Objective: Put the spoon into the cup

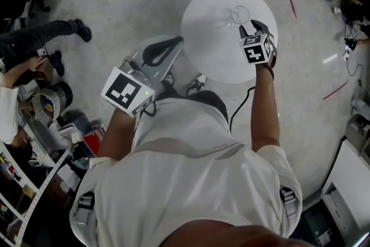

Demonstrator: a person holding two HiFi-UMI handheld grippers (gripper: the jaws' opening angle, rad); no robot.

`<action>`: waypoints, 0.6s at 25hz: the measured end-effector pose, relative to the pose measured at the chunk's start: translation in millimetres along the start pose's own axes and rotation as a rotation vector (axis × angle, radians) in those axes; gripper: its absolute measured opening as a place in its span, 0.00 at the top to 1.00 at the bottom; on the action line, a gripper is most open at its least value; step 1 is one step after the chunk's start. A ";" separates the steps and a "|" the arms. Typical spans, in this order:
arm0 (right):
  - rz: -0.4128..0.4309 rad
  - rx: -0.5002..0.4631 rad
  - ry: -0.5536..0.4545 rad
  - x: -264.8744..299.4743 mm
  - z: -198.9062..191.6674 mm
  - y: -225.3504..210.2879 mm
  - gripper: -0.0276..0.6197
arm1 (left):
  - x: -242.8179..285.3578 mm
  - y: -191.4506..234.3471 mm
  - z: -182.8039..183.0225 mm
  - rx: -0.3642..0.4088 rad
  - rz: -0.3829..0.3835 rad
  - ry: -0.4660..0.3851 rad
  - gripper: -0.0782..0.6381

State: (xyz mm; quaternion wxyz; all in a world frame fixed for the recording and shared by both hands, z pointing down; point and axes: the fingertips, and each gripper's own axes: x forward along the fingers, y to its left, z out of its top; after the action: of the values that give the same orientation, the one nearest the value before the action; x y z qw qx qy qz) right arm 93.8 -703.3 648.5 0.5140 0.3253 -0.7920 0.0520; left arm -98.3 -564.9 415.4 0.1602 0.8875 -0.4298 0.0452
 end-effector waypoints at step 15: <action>-0.101 0.404 -0.684 -233.7 48.7 -1.1 0.95 | 7.7 -51.9 61.0 0.143 -0.097 -0.090 0.89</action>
State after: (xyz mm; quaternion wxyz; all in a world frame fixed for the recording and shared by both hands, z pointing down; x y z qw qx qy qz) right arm 117.2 -616.5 427.4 0.1481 0.4569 -0.8743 0.0702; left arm -56.7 -560.3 346.7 0.0789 0.9175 -0.3887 0.0280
